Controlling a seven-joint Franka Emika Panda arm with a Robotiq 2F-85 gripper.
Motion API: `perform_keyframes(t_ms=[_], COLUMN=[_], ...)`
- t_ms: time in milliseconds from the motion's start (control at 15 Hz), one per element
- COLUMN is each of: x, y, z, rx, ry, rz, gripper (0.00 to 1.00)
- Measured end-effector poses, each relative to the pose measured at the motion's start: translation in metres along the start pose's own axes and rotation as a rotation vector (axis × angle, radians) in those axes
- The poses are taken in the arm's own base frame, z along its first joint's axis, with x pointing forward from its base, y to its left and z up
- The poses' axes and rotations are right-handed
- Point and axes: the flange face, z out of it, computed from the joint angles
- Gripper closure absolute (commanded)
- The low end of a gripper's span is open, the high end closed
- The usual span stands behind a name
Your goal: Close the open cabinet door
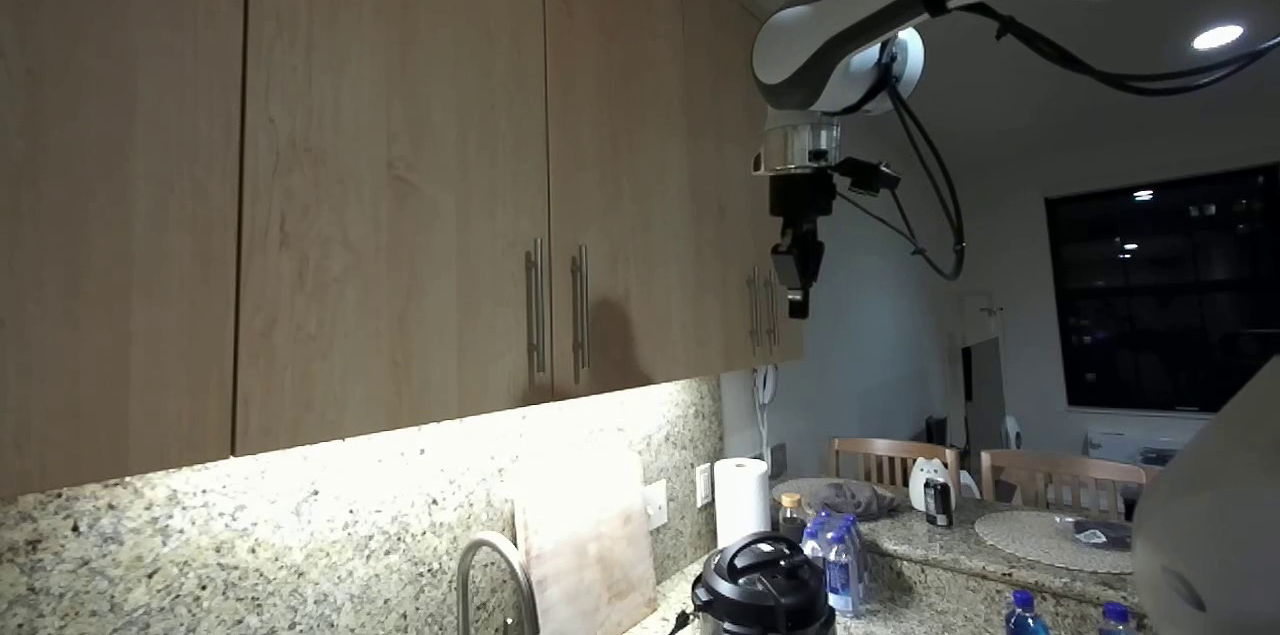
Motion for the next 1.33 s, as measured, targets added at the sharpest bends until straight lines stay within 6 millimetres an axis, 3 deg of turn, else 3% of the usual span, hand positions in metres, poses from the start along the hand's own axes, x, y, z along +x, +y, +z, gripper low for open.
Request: perform_keyframes(t_ms=[533,1000,1333], x=[-0.015,-0.006,0.004], y=[-0.025,-0.042,-0.050], z=[-0.003,-0.019,-0.023], rx=[0.115,0.160,0.114], ry=[-0.081,-0.005,0.026], rz=[0.012,0.168,0.181], gripper=[1.00,1.00,1.00])
